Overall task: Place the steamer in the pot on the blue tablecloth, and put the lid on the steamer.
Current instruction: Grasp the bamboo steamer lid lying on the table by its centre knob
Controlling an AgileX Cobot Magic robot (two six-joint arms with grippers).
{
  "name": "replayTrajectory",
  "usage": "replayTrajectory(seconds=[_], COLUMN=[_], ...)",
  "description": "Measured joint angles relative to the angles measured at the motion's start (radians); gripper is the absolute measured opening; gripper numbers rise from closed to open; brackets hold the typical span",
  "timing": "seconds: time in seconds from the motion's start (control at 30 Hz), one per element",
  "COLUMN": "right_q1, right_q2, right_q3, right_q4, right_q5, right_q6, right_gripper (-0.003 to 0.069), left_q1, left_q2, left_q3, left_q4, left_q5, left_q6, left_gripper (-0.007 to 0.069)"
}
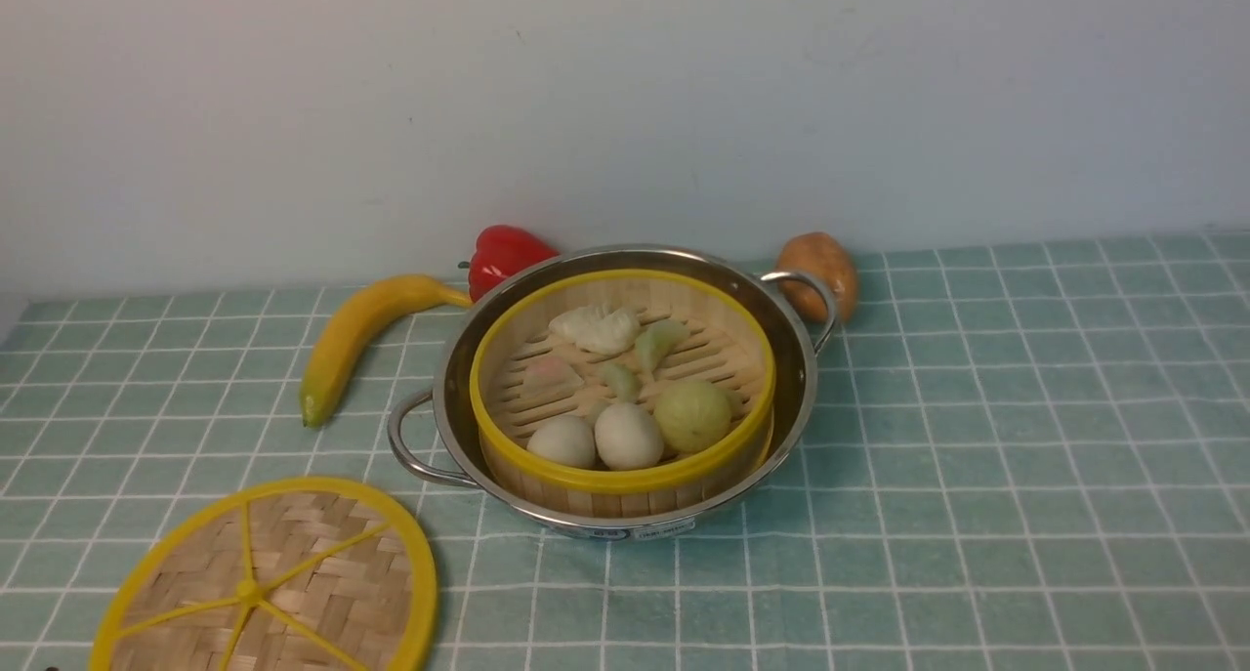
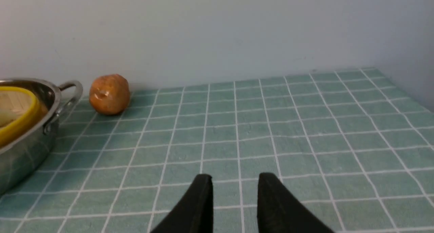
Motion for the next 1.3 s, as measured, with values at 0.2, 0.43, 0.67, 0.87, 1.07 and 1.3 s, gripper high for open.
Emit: replayTrajectory(seconds=[0.2,0.43,0.67,0.87,1.07,1.3], right_q1=[0.000,0.000,0.000,0.000,0.000,0.000], right_q2=[0.000,0.000,0.000,0.000,0.000,0.000], right_q3=[0.000,0.000,0.000,0.000,0.000,0.000], right_q4=[0.021,0.022,0.022,0.022,0.022,0.022], right_q5=[0.014,0.014,0.014,0.014,0.014,0.014], right_q6=[0.001,0.001,0.001,0.001,0.001,0.000], right_gripper=[0.0231,0.0239,0.0240,0.0240,0.0240,0.0240], left_q1=[0.000,0.000,0.000,0.000,0.000,0.000], left_q2=[0.000,0.000,0.000,0.000,0.000,0.000], left_q3=[0.000,0.000,0.000,0.000,0.000,0.000], left_q4=[0.000,0.000,0.000,0.000,-0.010,-0.187], left_q5=[0.000,0.000,0.000,0.000,-0.019,-0.178], left_q6=[0.000,0.000,0.000,0.000,0.000,-0.007], left_gripper=[0.0243,0.0243,0.0243,0.0243,0.0243,0.0243])
